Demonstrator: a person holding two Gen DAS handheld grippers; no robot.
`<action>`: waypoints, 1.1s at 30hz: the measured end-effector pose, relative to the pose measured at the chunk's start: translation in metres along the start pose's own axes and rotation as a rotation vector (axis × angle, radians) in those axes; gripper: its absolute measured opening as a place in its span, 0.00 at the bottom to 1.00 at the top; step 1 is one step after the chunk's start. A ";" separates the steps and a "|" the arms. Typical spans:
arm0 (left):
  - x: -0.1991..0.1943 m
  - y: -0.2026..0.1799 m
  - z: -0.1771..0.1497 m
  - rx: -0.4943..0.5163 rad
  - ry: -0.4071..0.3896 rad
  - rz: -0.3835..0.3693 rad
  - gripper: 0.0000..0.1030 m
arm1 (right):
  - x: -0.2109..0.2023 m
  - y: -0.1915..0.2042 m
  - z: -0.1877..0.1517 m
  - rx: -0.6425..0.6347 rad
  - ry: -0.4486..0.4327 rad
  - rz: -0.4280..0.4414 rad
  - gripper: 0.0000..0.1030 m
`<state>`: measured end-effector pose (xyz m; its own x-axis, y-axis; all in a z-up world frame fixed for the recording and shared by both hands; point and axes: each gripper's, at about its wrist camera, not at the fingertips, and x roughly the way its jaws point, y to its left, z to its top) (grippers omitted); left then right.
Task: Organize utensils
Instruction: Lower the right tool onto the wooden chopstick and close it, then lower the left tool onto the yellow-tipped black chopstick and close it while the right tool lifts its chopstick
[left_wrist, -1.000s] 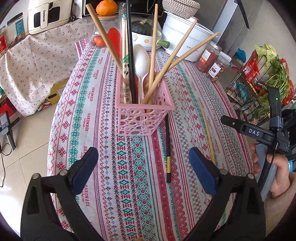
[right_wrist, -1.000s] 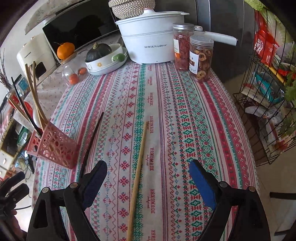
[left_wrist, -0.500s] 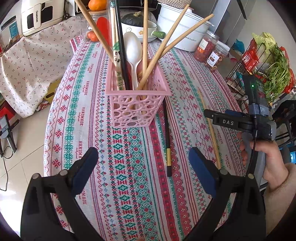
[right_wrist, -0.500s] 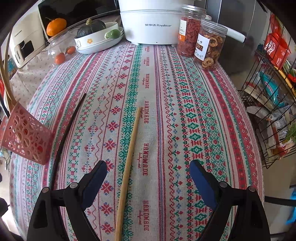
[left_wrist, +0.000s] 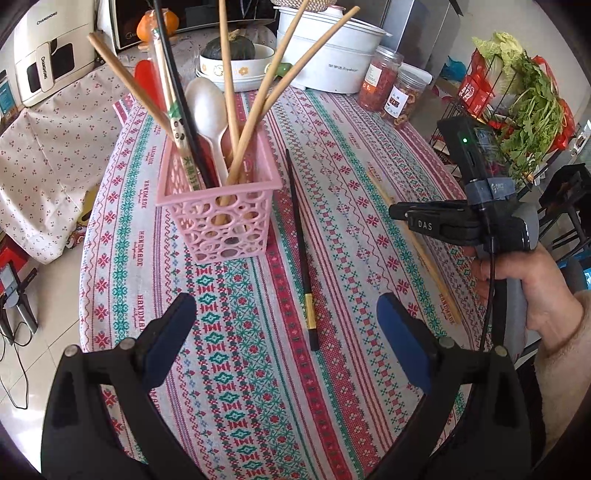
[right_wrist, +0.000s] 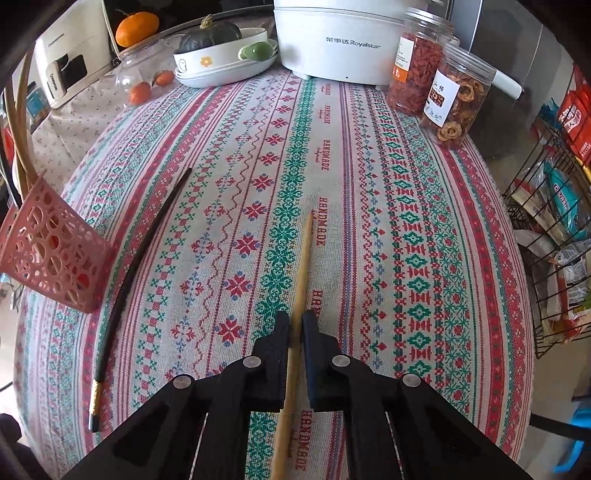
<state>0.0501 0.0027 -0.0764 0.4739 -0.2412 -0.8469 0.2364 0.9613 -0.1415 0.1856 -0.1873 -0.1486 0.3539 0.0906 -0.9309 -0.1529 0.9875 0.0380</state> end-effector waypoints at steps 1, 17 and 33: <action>0.000 -0.007 0.001 0.017 -0.008 0.001 0.95 | -0.002 -0.003 0.000 0.006 -0.002 0.005 0.06; 0.101 -0.100 0.086 0.028 0.025 0.307 0.62 | -0.054 -0.115 0.003 0.181 -0.078 0.062 0.06; 0.157 -0.057 0.119 -0.370 -0.036 0.470 0.62 | -0.066 -0.140 0.004 0.243 -0.106 0.145 0.06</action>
<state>0.2115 -0.1058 -0.1400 0.4865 0.2230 -0.8447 -0.3133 0.9471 0.0696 0.1872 -0.3305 -0.0905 0.4404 0.2336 -0.8669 0.0118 0.9640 0.2658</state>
